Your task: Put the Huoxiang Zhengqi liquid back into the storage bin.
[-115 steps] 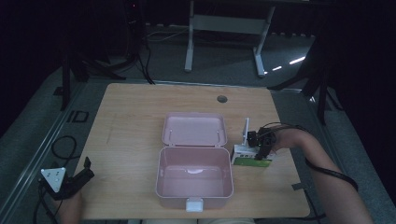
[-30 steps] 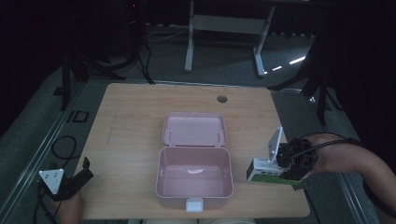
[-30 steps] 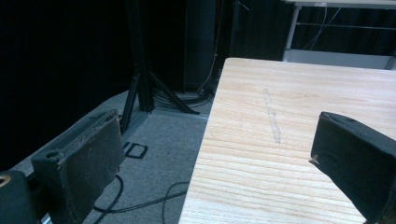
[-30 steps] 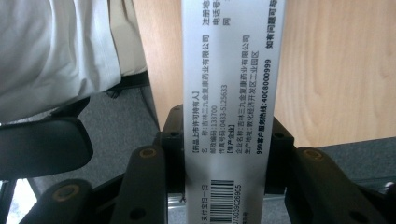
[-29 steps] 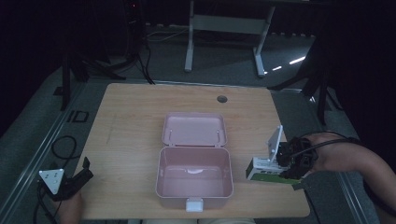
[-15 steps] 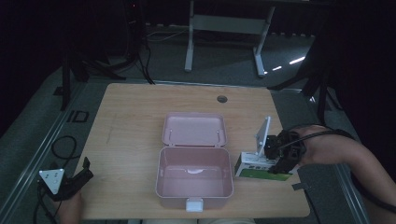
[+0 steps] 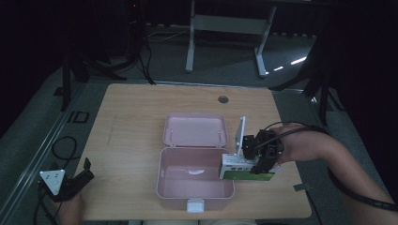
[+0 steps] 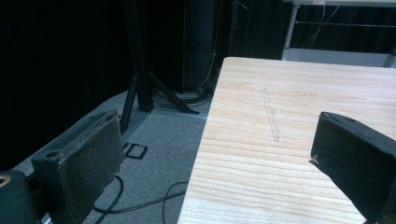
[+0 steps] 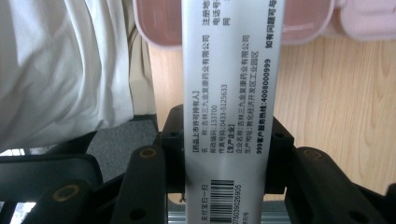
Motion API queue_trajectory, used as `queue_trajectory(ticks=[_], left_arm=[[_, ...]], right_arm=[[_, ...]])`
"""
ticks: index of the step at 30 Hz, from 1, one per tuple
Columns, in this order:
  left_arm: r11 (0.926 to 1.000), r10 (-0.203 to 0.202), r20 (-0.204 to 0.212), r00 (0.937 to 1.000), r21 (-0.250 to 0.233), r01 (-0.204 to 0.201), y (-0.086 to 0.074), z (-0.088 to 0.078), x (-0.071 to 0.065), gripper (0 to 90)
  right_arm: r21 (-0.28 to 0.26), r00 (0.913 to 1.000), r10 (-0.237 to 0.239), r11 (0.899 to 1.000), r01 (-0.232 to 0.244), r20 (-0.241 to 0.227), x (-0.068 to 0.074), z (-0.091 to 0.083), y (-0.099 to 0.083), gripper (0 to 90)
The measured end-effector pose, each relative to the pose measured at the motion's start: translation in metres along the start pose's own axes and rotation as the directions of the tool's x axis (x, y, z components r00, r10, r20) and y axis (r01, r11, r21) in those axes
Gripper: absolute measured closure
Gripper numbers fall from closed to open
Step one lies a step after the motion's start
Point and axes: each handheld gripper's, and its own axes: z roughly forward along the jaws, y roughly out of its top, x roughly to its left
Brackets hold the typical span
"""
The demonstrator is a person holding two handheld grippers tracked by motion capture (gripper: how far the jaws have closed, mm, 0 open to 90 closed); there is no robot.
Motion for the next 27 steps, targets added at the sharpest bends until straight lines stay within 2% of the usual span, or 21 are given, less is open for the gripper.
queue_trajectory(ticks=[14, 21, 27], left_arm=[[1.0, 0.005, 0.012, 0.9999, 0.001, -0.005, 0.0, 0.0, 0.0, 2.6], [1.0, 0.008, 0.009, 0.9999, 0.004, -0.008, 0.0, 0.0, 0.0, 2.6], [1.0, 0.002, 0.01, 0.9999, 0.0, -0.002, 0.0, 0.0, 0.0, 2.6]], right_arm=[[-0.014, 0.9984, -0.056, 0.998, 0.056, 0.004, 0.003, 0.002, 0.041, 61.8], [-0.011, 0.9975, -0.071, 0.997, 0.071, 0.003, 0.006, 0.0, 0.059, 61.8], [-0.002, 0.9961, -0.088, 0.996, 0.088, -0.005, 0.008, 0.005, 0.076, 61.8]])
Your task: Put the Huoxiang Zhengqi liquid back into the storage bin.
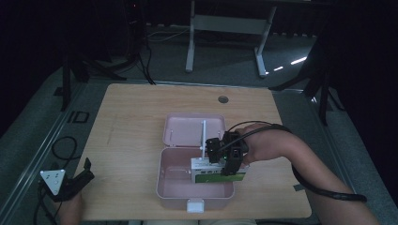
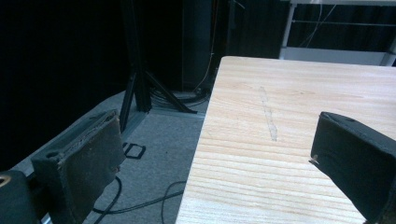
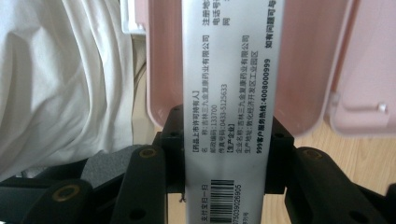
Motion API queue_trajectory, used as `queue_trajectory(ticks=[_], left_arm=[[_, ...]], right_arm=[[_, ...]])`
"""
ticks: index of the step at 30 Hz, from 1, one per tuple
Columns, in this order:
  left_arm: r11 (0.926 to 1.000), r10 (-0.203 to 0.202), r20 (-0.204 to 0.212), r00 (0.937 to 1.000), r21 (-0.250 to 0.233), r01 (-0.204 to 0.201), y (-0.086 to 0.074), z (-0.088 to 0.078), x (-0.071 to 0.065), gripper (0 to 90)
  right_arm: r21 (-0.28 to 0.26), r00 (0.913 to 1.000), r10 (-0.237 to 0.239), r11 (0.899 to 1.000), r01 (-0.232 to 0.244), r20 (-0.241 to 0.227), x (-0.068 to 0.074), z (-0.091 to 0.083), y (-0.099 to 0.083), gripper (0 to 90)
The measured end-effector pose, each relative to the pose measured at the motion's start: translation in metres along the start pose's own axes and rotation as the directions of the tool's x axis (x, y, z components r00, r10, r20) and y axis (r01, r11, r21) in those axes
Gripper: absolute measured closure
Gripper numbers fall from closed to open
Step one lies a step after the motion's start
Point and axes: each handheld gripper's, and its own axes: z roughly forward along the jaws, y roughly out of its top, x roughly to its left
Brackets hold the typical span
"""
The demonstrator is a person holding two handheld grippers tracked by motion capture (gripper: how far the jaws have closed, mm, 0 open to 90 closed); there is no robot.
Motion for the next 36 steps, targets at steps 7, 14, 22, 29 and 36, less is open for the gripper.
queue_trajectory(ticks=[7, 14, 22, 29, 36], left_arm=[[1.0, -0.002, 0.003, 1.0, -0.003, 0.002, 0.0, 0.0, 0.0, 2.6], [1.0, -0.004, 0.005, 1.0, -0.001, 0.004, 0.0, 0.0, 0.001, 2.6], [1.0, -0.002, 0.005, 1.0, 0.0, 0.002, 0.0, 0.0, 0.0, 2.6], [1.0, -0.01, 0.005, 0.9999, -0.002, 0.01, 0.0, 0.0, 0.001, 2.6], [0.9999, -0.01, 0.006, 0.9999, -0.003, 0.01, 0.0, 0.0, 0.002, 2.6]], right_arm=[[-0.034, 0.9996, -0.017, 0.999, 0.017, -0.024, -0.005, 0.009, 0.026, 61.8], [-0.029, 0.9997, -0.003, 1.0, 0.003, -0.024, -0.007, 0.022, 0.032, 61.8], [-0.015, 0.9992, 0.001, 1.0, -0.002, -0.039, -0.006, 0.047, 0.032, 61.8], [0.016, 0.9984, 0.014, 1.0, -0.013, -0.054, -0.008, 0.076, 0.032, 61.7], [0.005, 0.9964, 0.015, 1.0, -0.015, -0.083, -0.008, 0.099, 0.037, 61.8]])
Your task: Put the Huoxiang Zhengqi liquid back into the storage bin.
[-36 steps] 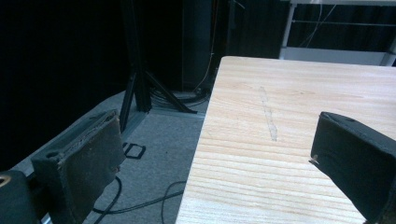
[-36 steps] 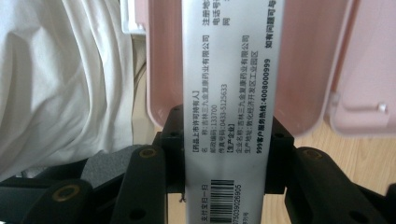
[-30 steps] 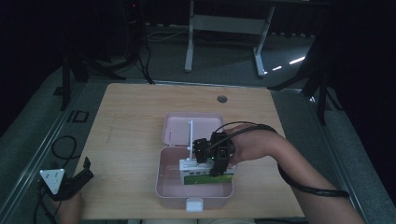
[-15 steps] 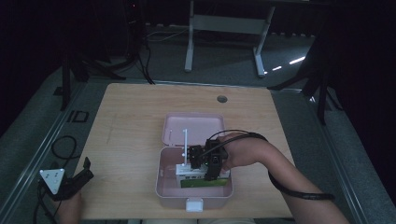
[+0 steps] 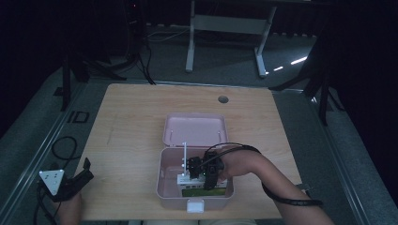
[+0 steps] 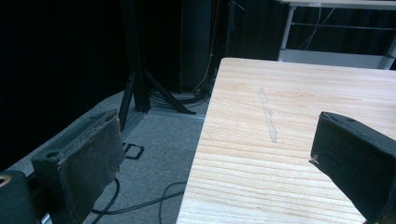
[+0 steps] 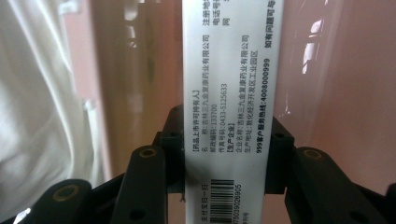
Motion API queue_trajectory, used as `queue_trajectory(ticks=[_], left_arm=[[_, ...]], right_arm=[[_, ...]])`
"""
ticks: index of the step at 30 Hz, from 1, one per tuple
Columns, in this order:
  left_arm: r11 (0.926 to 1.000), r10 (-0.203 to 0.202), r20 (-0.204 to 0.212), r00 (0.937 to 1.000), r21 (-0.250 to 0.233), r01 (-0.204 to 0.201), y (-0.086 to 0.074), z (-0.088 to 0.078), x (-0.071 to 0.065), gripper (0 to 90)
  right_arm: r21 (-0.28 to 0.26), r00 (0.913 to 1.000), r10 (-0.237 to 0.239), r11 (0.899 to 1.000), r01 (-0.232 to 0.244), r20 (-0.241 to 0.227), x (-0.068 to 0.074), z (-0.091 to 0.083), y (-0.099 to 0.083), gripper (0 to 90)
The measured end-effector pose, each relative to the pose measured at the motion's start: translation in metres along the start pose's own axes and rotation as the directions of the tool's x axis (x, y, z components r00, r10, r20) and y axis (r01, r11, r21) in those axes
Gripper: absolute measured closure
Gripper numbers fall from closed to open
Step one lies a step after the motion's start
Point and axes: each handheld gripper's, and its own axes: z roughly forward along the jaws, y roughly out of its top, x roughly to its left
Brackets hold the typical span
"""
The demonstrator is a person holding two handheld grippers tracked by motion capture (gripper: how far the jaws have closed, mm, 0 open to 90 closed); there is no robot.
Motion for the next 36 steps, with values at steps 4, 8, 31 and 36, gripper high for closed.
queue_trajectory(ticks=[4, 8, 31, 36], left_arm=[[1.0, -0.004, 0.0, 1.0, -0.003, 0.004, 0.0, 0.0, 0.0, 2.6], [1.0, 0.0, 0.002, 1.0, 0.0, 0.0, 0.0, 0.0, 0.0, 2.6], [1.0, 0.004, 0.001, 1.0, 0.003, -0.004, 0.0, 0.001, -0.001, 2.6], [1.0, 0.007, 0.0, 1.0, 0.003, -0.007, 0.0, 0.001, -0.001, 2.6]], right_arm=[[-0.002, 0.9998, -0.015, 1.0, 0.015, -0.011, -0.001, 0.013, 0.004, 61.7], [0.0, 0.9995, -0.023, 1.0, 0.023, -0.023, -0.001, 0.023, 0.005, 61.7], [0.01, 0.998, -0.015, 1.0, 0.015, -0.061, 0.0, 0.038, -0.004, 54.4], [0.003, 0.9989, -0.014, 1.0, 0.015, -0.044, 0.003, 0.026, -0.008, 52.4]])
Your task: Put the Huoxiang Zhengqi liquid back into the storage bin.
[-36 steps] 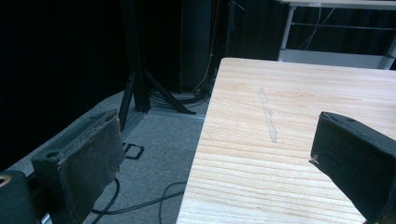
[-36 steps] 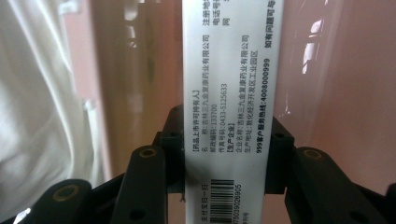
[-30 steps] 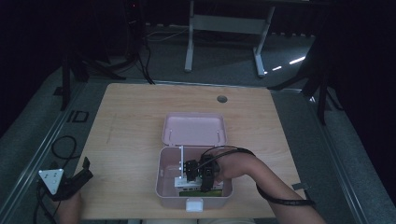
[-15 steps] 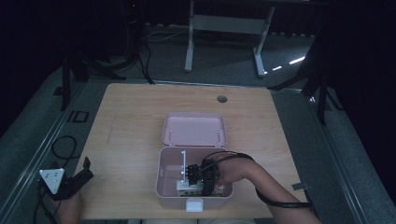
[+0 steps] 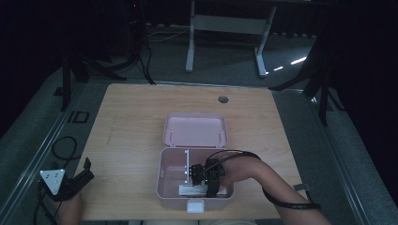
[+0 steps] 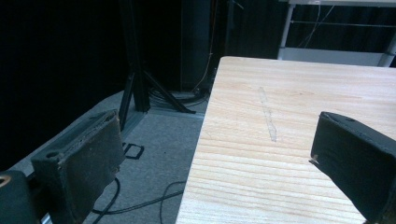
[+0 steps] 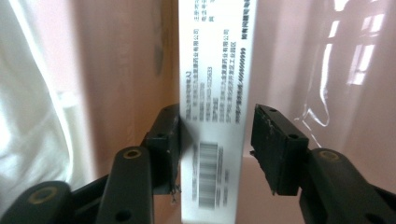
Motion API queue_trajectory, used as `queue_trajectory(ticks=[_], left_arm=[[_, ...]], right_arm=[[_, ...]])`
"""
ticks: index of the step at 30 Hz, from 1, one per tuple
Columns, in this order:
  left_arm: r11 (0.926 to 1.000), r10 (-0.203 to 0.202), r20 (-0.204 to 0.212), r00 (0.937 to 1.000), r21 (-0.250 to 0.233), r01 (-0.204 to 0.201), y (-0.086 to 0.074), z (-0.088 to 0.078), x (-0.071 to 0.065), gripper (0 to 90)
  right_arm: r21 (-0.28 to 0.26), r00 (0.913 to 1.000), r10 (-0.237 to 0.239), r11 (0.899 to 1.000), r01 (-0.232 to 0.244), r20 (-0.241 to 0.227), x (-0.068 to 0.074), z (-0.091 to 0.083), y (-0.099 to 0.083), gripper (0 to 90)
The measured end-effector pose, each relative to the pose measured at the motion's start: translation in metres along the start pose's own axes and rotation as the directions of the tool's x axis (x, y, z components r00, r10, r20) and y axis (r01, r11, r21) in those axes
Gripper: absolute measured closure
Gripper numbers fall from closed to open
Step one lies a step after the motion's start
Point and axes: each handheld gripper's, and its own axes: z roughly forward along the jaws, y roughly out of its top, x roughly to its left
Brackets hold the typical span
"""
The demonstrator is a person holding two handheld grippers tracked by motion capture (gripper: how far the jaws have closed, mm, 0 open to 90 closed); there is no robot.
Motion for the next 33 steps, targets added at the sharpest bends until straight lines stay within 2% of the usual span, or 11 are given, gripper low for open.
queue_trajectory(ticks=[5, 9, 11, 15, 16, 20, 22, 27, 29, 31, 33], left_arm=[[1.0, 0.0, 0.0, 1.0, -0.001, 0.0, 0.0, 0.0, 0.0, 2.6], [1.0, 0.002, 0.0, 1.0, 0.001, -0.002, 0.0, 0.0, 0.0, 2.6], [1.0, 0.006, 0.0, 1.0, 0.001, -0.006, 0.0, 0.0, 0.0, 2.6], [1.0, 0.008, -0.002, 1.0, 0.002, -0.008, 0.0, 0.0, -0.001, 2.6], [1.0, 0.009, -0.002, 1.0, 0.002, -0.009, 0.0, 0.0, -0.001, 2.6], [0.9999, 0.01, -0.002, 0.9999, 0.004, -0.01, 0.0, 0.0, -0.001, 2.6], [0.9999, 0.011, -0.001, 0.9999, 0.006, -0.011, 0.0, 0.0, -0.001, 2.6], [0.9999, 0.012, -0.001, 0.9999, 0.005, -0.012, 0.0, 0.0, -0.001, 2.6], [0.9999, 0.013, -0.002, 0.9999, 0.004, -0.013, 0.0, 0.0, -0.001, 2.6], [0.9999, 0.012, -0.003, 0.9999, 0.005, -0.012, 0.0, 0.0, -0.001, 2.6], [0.9999, 0.014, -0.004, 0.9999, 0.005, -0.014, 0.0, 0.0, -0.002, 2.6]], right_arm=[[-0.094, 0.998, 0.039, 0.995, -0.034, 0.05, 0.0, -0.033, -0.013, 44.4], [-0.174, 0.9939, 0.074, 0.983, -0.059, 0.082, -0.002, -0.053, -0.028, 36.4], [-0.241, 0.9913, 0.089, 0.968, -0.063, 0.097, -0.003, -0.061, -0.038, 26.8], [-0.336, 0.9894, 0.131, 0.936, -0.103, 0.062, -0.006, -0.073, -0.056, 18.9], [-0.344, 0.9886, 0.136, 0.933, -0.106, 0.064, -0.006, -0.074, -0.059, 18.1], [-0.404, 0.9787, 0.16, 0.91, -0.096, 0.128, -0.008, -0.085, -0.075, 12.9], [-0.432, 0.9721, 0.162, 0.899, -0.075, 0.169, -0.01, -0.089, -0.084, 13.1], [-0.496, 0.9472, 0.226, 0.864, -0.088, 0.227, -0.02, -0.092, -0.109, 13.9], [-0.54, 0.9291, 0.27, 0.836, -0.096, 0.253, -0.026, -0.088, -0.12, 14.0], [-0.559, 0.9228, 0.3, 0.82, -0.121, 0.241, -0.031, -0.084, -0.13, 14.0], [-0.56, 0.9161, 0.322, 0.816, -0.142, 0.238, -0.035, -0.078, -0.139, 13.9]])
